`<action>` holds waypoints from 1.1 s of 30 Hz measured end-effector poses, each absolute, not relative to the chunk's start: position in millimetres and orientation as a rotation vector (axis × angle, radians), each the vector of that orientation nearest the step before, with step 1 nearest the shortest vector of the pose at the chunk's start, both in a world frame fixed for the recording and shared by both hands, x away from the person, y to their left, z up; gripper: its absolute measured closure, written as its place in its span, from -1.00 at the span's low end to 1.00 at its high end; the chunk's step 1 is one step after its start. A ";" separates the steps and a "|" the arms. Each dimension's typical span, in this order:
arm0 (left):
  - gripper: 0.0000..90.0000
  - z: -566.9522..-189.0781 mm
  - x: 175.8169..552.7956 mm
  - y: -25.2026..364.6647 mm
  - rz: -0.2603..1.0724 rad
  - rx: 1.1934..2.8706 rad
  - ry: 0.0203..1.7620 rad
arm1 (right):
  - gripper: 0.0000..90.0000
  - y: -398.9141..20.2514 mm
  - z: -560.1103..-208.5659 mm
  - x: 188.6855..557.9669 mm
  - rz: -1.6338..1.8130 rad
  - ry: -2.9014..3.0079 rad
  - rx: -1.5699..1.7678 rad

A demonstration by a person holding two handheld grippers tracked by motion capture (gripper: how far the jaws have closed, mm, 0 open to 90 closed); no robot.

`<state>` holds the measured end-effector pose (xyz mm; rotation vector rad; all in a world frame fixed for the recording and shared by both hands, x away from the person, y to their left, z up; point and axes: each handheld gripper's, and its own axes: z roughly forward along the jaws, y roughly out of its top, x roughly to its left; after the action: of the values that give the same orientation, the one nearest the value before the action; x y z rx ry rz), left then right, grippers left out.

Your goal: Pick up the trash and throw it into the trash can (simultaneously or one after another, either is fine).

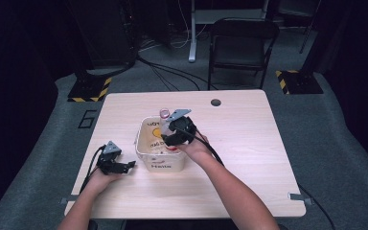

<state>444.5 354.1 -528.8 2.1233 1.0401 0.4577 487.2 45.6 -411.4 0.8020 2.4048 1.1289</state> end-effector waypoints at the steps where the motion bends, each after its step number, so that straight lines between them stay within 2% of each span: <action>1: -0.73 -528.8 444.5 354.1 0.457 2.123 1.041 | -0.45 45.6 -411.4 487.2 1.129 2.405 0.802; 17: -0.73 -528.8 444.4 354.0 0.457 2.123 1.041 | -0.60 34.5 -403.7 486.0 1.167 2.386 0.831; 33: -0.73 -528.3 446.0 353.1 0.454 2.132 1.035 | -0.64 6.2 -385.5 477.4 1.226 2.313 0.837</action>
<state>446.0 353.1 -528.3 2.1321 1.0347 0.4541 477.4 6.2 -385.5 0.8370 2.3126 1.2257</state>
